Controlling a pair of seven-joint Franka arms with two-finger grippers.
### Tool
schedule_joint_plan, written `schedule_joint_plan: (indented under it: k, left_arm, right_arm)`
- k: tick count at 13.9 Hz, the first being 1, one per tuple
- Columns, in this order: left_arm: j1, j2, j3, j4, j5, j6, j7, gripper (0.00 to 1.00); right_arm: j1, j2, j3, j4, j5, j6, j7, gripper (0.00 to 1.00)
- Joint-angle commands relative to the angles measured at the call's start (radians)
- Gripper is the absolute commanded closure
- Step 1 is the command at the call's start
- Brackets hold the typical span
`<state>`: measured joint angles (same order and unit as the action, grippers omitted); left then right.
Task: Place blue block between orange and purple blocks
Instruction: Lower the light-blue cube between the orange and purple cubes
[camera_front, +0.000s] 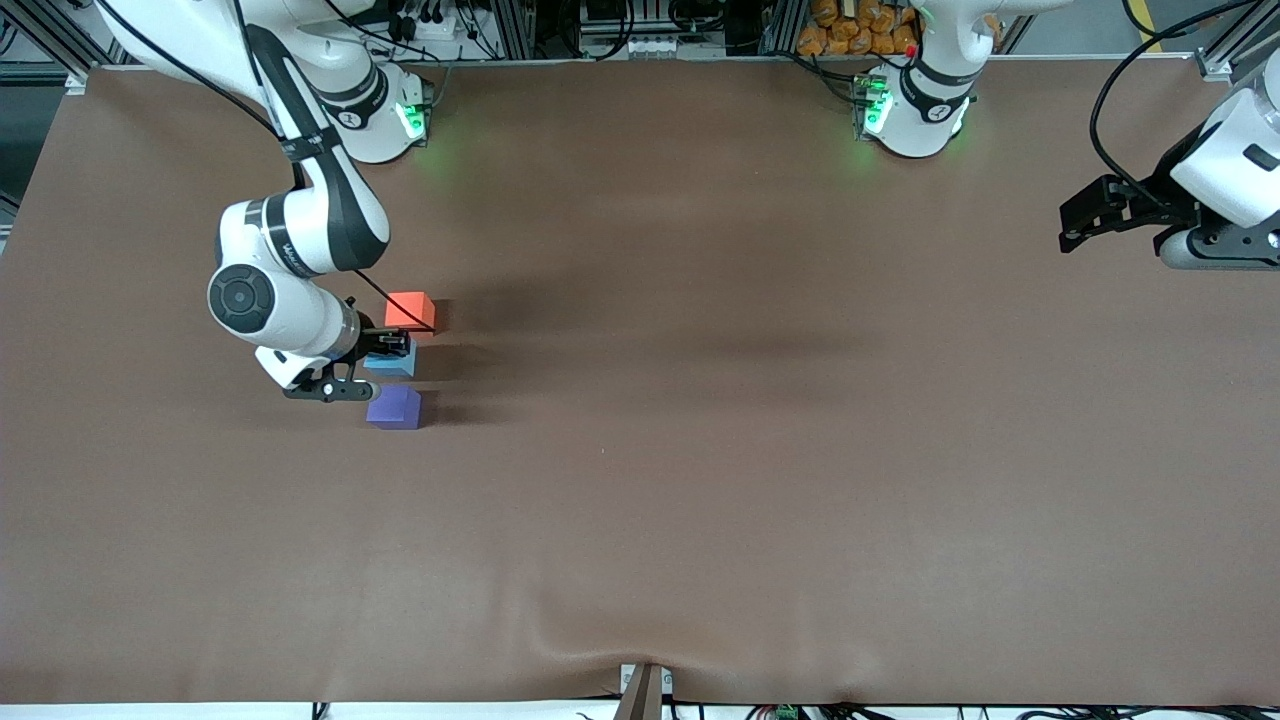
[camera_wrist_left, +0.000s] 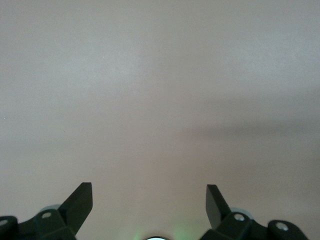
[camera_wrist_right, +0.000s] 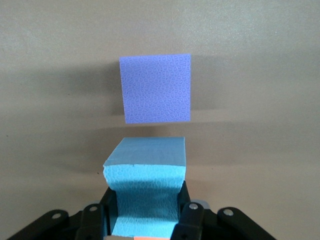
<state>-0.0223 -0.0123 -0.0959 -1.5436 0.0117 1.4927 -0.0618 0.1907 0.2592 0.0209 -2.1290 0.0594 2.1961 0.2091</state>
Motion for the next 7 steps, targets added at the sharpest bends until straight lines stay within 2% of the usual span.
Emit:
schedule_joint_plan:
  k: [1, 7]
  left_arm:
    - [0.007, -0.003, -0.007, 0.0, 0.007, 0.006, -0.012, 0.0]
    - [0.007, -0.003, -0.007, 0.0, 0.007, 0.005, -0.012, 0.0]
  right_arm:
    - [-0.025, -0.037, 0.021, -0.069, 0.007, 0.066, -0.019, 1.0]
    - [-0.034, -0.021, 0.021, -0.11, 0.01, 0.154, -0.062, 1.0]
